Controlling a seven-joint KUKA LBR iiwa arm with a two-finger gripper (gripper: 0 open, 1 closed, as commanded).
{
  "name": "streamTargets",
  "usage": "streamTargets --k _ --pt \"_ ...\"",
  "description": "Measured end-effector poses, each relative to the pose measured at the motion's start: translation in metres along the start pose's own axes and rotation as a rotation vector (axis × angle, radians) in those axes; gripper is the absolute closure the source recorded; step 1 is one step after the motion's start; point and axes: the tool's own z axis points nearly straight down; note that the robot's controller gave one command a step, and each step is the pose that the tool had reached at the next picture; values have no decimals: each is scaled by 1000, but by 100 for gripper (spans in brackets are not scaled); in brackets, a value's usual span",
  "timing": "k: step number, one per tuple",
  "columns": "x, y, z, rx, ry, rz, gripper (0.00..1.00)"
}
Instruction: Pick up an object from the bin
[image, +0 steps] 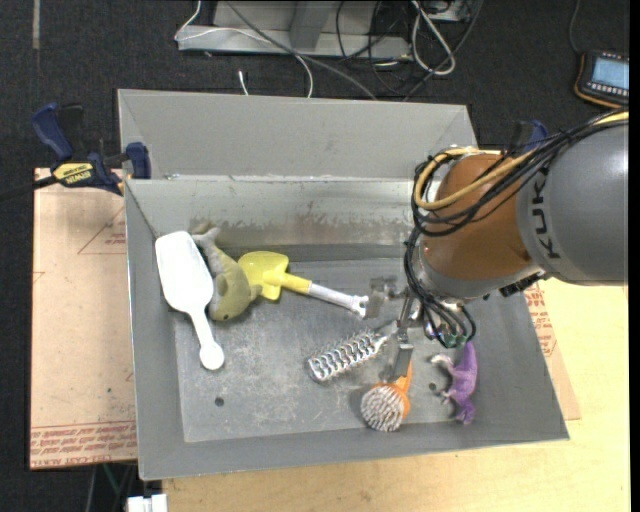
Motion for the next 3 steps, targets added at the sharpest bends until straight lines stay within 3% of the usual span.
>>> streamTargets --k 1,2,3 --pt "2 16 65 -2 -1 -102 0" --pt "3 13 63 -2 -4 -94 0" --pt "4 5 0 -1 -10 -180 0"
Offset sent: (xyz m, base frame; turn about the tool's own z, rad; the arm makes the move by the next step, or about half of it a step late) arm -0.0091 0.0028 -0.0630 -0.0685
